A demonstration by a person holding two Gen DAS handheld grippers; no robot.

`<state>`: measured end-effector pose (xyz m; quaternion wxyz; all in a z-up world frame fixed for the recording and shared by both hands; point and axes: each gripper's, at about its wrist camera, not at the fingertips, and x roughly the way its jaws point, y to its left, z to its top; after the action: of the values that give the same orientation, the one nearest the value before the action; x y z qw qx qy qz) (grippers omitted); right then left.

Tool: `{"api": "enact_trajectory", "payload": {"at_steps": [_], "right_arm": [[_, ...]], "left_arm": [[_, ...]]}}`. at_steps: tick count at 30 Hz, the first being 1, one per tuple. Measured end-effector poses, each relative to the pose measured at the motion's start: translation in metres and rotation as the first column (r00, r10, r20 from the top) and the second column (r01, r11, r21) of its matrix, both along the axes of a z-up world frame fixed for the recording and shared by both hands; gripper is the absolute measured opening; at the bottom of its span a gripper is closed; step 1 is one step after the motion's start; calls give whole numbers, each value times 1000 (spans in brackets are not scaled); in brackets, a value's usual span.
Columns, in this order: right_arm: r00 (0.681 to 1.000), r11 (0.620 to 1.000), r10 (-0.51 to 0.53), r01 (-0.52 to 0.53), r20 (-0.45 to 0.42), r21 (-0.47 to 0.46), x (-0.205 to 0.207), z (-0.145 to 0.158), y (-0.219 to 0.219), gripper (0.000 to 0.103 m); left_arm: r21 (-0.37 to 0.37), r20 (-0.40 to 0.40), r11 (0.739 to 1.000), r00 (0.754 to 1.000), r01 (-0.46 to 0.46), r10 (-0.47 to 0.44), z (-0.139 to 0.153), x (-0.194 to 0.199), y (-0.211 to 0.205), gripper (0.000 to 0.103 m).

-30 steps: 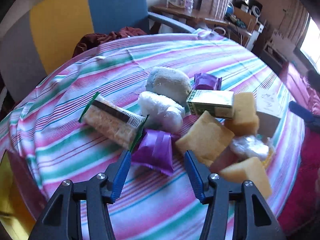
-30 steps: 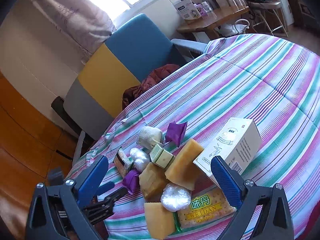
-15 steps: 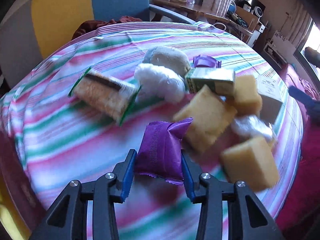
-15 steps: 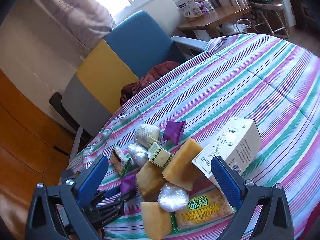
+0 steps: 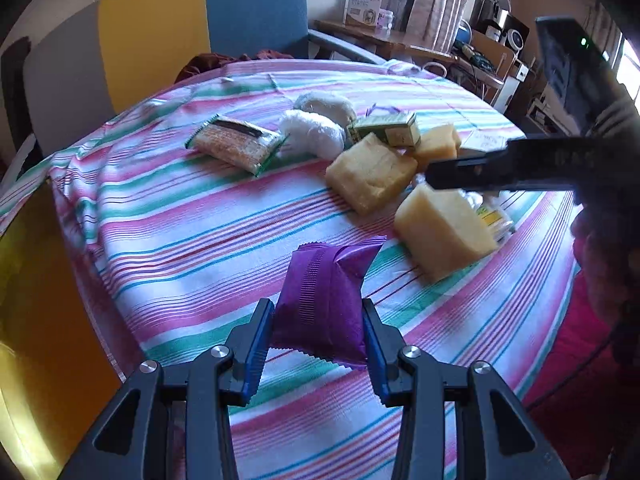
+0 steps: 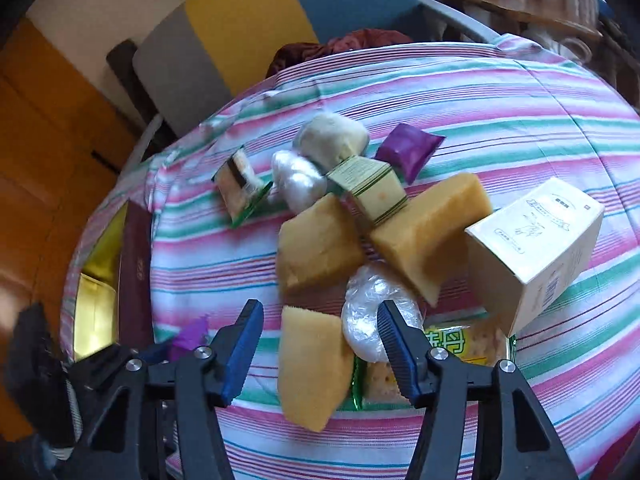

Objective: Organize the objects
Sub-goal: 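Carry the purple packet into the gold tray while the right gripper grasps a yellow sponge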

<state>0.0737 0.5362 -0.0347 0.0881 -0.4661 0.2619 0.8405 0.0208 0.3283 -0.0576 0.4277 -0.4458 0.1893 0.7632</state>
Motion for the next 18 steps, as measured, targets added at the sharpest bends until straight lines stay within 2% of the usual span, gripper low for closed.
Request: {"api": "enact_trajectory", "payload": {"at_steps": [5, 8, 10, 13, 15, 17, 18], "right_arm": [[999, 999, 47, -47, -12, 22, 2, 4, -11, 60], [996, 999, 31, -28, -83, 38, 9, 19, -10, 60], [993, 998, 55, -53, -103, 26, 9, 24, -12, 60], [995, 994, 96, -96, 4, 59, 1, 9, -25, 59], [990, 990, 112, -118, 81, 73, -5, -5, -30, 50], [985, 985, 126, -138, 114, 104, -8, -11, -34, 34], [985, 981, 123, -139, 122, 135, -9, -12, -36, 34]], "left_arm": [[57, -15, 998, 999, -33, 33, 26, 2, -24, 43], [92, -18, 993, 997, -78, 80, 40, -3, -44, 43], [105, -22, 988, 993, -111, 114, 47, -8, -58, 43], [117, -28, 980, 986, -162, 167, 53, -18, -77, 43], [122, -26, 970, 977, -208, 213, 54, -28, -94, 43], [120, -23, 962, 968, -245, 249, 53, -37, -107, 43], [119, -20, 954, 960, -276, 280, 53, -45, -117, 43]]}}
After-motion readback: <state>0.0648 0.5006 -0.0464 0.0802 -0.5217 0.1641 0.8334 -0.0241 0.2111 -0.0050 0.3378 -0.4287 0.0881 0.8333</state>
